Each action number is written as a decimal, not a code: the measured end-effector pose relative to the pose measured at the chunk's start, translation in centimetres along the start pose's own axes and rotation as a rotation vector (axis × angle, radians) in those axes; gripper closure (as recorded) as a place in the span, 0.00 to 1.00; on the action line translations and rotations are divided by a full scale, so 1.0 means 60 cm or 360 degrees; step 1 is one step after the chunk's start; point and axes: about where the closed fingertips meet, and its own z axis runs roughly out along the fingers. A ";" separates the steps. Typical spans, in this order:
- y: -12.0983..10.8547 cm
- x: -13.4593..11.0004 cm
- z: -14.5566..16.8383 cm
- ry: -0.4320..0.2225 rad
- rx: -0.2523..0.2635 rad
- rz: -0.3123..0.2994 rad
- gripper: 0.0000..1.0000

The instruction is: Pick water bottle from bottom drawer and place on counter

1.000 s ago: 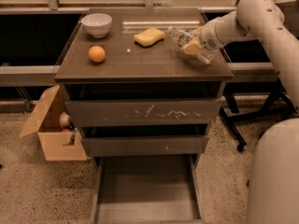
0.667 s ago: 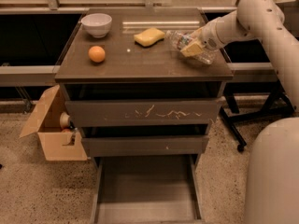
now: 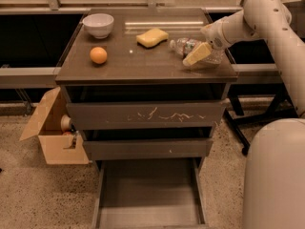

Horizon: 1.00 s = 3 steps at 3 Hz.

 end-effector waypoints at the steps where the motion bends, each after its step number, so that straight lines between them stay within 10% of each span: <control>1: -0.014 -0.009 -0.013 -0.0018 0.0034 -0.0015 0.00; 3: -0.047 -0.088 -0.107 -0.0040 0.0243 -0.0197 0.00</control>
Offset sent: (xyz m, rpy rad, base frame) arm -0.0050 -0.0179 0.0887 -0.0584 -0.1837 -0.0261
